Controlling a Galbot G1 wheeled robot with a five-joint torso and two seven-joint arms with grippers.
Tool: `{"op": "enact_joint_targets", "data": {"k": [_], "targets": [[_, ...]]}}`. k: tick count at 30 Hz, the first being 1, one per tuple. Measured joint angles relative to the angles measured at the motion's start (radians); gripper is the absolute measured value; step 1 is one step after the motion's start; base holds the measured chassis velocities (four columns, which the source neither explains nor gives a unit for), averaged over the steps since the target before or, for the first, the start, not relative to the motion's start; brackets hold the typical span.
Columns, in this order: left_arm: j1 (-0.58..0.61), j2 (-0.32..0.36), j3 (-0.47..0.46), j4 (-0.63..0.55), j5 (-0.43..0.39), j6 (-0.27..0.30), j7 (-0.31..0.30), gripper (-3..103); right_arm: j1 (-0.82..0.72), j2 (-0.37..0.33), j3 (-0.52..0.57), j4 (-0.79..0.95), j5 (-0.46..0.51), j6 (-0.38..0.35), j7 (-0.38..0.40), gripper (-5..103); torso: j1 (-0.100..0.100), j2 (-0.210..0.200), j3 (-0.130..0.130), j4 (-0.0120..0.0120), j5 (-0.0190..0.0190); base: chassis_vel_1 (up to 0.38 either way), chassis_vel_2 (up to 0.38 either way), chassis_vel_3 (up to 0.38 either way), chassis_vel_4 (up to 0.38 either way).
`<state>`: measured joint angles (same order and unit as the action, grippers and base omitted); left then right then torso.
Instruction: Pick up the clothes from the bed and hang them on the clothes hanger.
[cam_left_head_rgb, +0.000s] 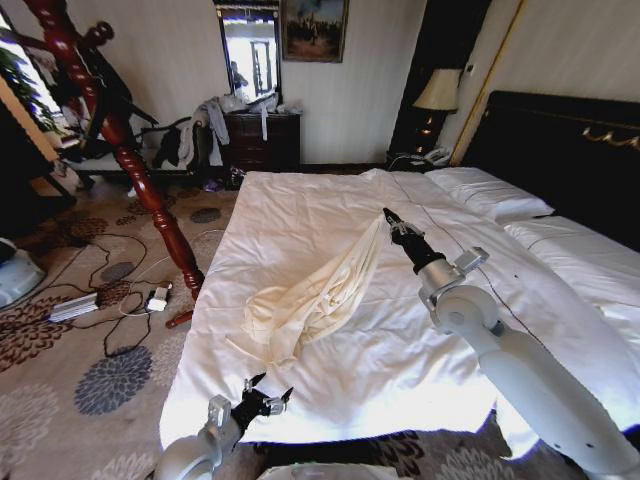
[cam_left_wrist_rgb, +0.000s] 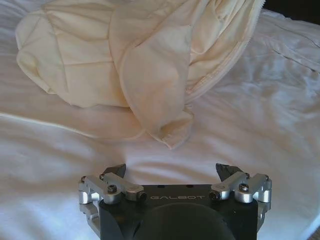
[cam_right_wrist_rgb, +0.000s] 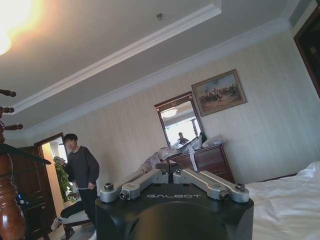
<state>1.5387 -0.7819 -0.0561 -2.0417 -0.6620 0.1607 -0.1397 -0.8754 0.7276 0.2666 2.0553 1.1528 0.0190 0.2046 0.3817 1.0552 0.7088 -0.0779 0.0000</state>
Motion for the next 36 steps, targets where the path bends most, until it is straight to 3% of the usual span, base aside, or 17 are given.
{"op": "enact_joint_targets", "data": {"k": [10,16,21,29,30,33,35,36], "targets": [[-0.119,-0.126,0.064,0.108,0.039,-0.045,0.023,100,0.0,-0.012,0.0,-0.001,0.0,0.001,0.0,0,0.0,0.0,0.0,-0.0002,0.0,0.0,0.0,0.0,0.0],[-0.122,-0.157,0.065,0.118,0.071,-0.084,0.026,103,0.001,-0.016,0.0,-0.001,0.0,0.001,0.0,0,0.0,0.0,0.0,-0.0001,0.0,0.0,0.0,0.0,0.0],[-0.116,-0.172,0.061,0.127,0.092,-0.106,0.026,93,0.003,-0.014,0.0,-0.001,0.0,0.001,0.0,0,0.0,0.0,0.0,-0.0001,0.0,0.0,0.0,0.0,0.0],[-0.09,-0.179,0.034,0.126,0.112,-0.126,0.026,61,0.001,-0.012,0.002,0.004,-0.001,0.001,0.001,0,0.0,0.0,0.0,0.0,-0.0002,0.0,0.0,0.0,0.0],[-0.09,-0.179,0.034,0.126,0.112,-0.126,0.026,61,0.001,-0.012,0.002,0.004,-0.001,0.001,0.001,0,0.0,0.0,0.0,0.0,-0.0002,0.0,0.0,0.0,0.0],[-0.074,-0.174,0.011,0.115,0.114,-0.131,0.027,45,-0.003,-0.015,0.008,0.007,-0.002,0.001,0.001,0,0.0,0.0,0.0,-0.0001,-0.0001,0.0,0.0,0.0,0.0],[-0.069,-0.172,0.004,0.109,0.114,-0.132,0.027,45,-0.004,-0.016,0.009,0.007,-0.002,0.002,0.002,0,0.0,0.0,0.0,-0.0001,-0.0001,0.0,0.0,0.0,0.0],[-0.065,-0.17,-0.001,0.104,0.112,-0.132,0.027,40,-0.005,-0.017,0.011,0.007,-0.002,0.001,0.002,0,0.0,0.0,0.0,0.0,-0.0001,0.0,0.0,0.0,0.0]]}}
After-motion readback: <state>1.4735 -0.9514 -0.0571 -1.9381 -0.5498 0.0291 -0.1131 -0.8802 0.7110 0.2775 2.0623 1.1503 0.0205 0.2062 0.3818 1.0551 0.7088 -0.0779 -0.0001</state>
